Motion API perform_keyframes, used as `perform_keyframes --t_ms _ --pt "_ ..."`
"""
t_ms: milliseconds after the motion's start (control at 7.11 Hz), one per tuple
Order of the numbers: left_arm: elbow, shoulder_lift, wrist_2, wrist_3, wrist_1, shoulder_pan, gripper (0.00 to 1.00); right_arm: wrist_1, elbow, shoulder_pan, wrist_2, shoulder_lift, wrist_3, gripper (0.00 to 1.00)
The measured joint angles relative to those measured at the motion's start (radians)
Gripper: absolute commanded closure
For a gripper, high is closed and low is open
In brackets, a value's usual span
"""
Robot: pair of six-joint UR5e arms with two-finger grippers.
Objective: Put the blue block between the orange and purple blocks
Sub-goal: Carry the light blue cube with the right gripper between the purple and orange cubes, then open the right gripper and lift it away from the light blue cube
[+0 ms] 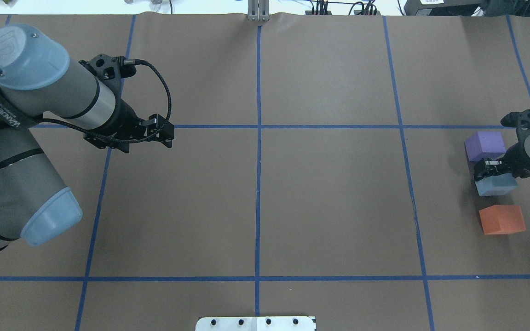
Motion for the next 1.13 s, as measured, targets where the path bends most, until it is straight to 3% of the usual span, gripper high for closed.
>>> perform_keyframes --t_ms 141,281,1126 --pt "0.000 0.000 0.000 0.000 0.000 0.000 0.00 0.000 0.001 -0.005 -0.006 0.000 -0.002 0.76" --pt "0.000 0.000 0.000 0.000 0.000 0.000 0.00 0.000 0.001 -0.007 -0.008 0.001 -0.001 0.01" --pt "-0.003 0.000 0.001 -0.002 0.001 0.000 0.00 0.077 0.029 0.027 0.003 -0.043 -0.003 0.00"
